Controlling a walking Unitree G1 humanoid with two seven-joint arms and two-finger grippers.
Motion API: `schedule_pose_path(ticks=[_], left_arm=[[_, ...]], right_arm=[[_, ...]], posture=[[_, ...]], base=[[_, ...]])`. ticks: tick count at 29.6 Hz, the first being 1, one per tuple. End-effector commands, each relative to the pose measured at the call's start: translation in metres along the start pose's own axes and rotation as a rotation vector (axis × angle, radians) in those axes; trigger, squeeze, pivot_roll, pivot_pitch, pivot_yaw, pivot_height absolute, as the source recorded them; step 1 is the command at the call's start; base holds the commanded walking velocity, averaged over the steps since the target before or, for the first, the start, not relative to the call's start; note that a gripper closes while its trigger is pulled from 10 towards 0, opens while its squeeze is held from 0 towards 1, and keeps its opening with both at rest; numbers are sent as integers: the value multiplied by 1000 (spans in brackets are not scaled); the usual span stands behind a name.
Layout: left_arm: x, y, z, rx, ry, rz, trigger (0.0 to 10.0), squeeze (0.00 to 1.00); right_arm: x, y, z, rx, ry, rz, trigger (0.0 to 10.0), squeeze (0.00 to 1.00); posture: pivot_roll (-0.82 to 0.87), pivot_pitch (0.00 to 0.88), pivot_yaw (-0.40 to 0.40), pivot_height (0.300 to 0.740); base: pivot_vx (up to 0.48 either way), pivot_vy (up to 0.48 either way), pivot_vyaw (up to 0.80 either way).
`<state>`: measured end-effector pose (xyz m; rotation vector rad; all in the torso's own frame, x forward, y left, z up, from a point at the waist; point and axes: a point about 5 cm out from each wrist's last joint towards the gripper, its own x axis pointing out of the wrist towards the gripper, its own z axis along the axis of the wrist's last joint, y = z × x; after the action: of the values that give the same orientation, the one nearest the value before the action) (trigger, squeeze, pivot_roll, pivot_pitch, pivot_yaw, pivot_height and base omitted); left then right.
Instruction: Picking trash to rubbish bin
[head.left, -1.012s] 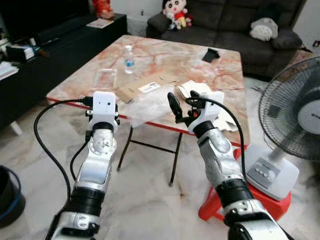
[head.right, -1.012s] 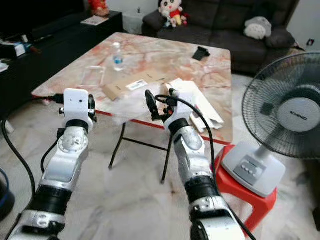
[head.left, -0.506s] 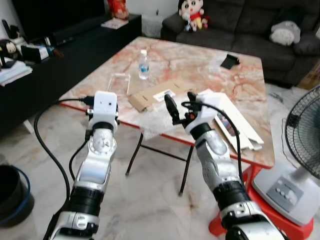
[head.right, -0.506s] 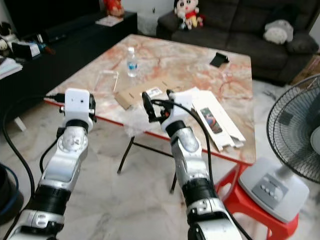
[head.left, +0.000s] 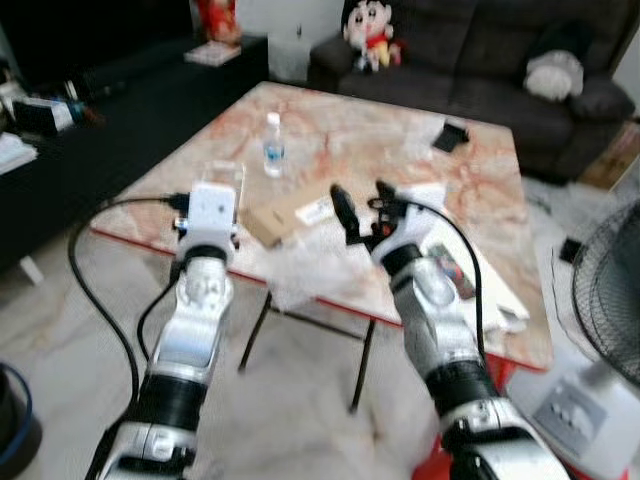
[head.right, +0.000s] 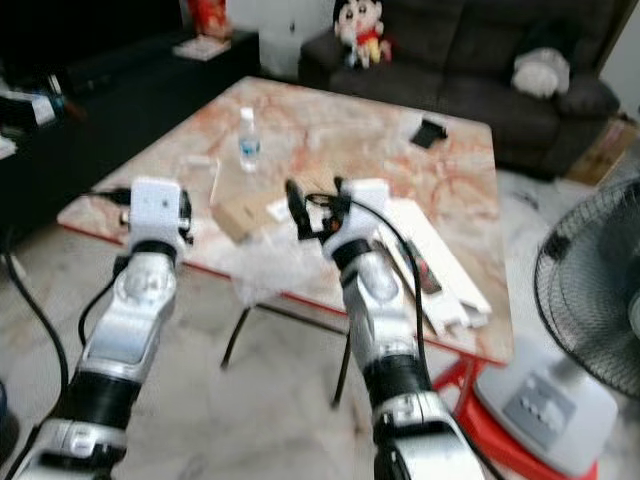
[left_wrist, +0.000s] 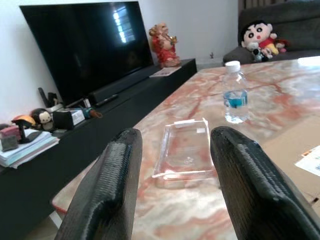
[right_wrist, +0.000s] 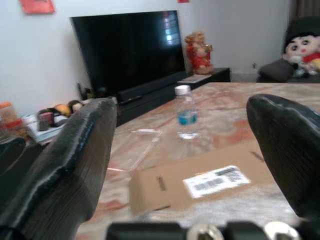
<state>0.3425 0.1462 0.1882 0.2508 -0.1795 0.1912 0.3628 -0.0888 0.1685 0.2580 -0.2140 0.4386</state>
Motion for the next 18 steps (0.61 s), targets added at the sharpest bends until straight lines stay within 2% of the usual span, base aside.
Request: schedule_pose_path(ticks=[1,6,7,18], left_arm=[[-3,-11,6,-8,-27,-28,10000,0],[-1,-14,9,-12,-38,-37,10000,0],[-1,-14,9,-11,-40,-38,10000,0],[-1,-15,9,-10,-46,-38,10000,0]], right_arm=[[-3,-12,2,-13,11,-32,10000,0],[-3,-14,6,5,-5,-30,10000,0],[-3,-14,6,11,-7,-31,10000,1000],[-5,-12,1,17,11,-12,10000,1000]], posture=[[40,0,-88,740],[33,0,-89,740],[33,0,-89,740],[35,0,-91,740]], base=[[394,0,0],[396,0,0],[394,0,0],[395,0,0]])
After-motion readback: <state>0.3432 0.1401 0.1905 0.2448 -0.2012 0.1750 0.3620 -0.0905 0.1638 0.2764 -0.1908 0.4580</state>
